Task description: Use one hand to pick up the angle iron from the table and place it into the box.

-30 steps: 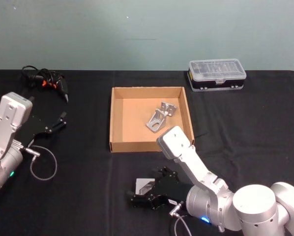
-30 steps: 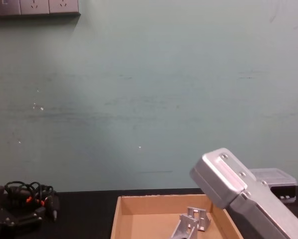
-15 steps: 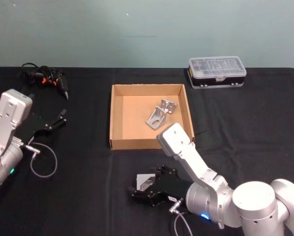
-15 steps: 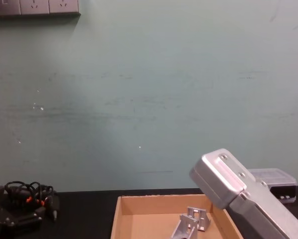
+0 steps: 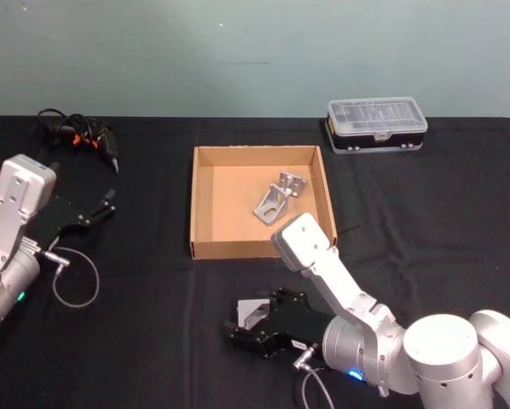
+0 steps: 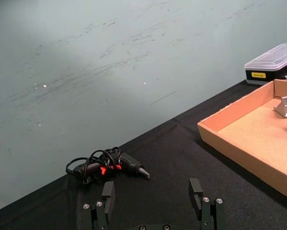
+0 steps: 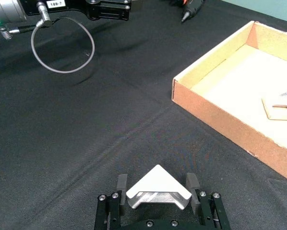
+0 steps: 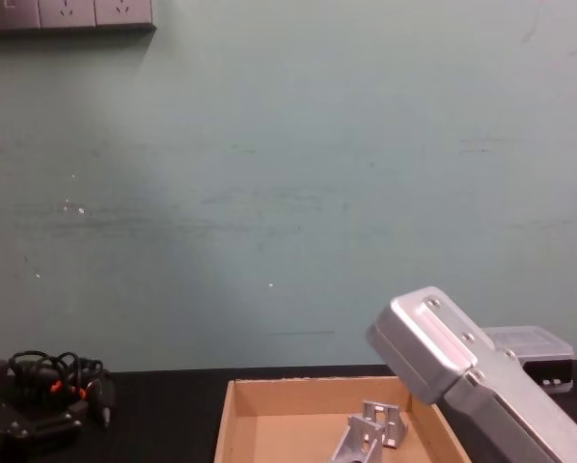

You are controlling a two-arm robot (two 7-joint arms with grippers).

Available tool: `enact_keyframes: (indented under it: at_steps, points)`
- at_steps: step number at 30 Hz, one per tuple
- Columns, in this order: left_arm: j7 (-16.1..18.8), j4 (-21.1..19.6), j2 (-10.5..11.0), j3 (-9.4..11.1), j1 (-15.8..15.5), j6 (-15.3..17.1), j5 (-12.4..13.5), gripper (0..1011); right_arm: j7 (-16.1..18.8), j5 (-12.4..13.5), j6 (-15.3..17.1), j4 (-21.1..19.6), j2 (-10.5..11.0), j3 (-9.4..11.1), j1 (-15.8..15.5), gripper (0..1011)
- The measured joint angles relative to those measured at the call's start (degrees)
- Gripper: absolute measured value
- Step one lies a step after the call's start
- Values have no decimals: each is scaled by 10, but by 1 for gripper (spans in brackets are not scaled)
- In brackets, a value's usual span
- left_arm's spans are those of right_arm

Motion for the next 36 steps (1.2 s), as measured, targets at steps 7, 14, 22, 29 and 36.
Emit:
enact_keyframes:
  at_steps: [7,14,22,29,36]
  points:
    - [0,0,0,0,0,0,0,1011,1,0,-1,-1,0,0,0,747]
    - [0,0,0,0,0,0,0,1011,16,17,-24,-33,10,22,-4,747]
    - [0,0,0,0,0,0,0,1011,14,39,-24,-55,9,43,10,747]
    - [0,0,0,0,0,0,0,1011,6,42,-17,-23,-4,38,57,747]
    - [0,0,0,0,0,0,0,1011,-9,37,-9,40,-36,30,110,747]
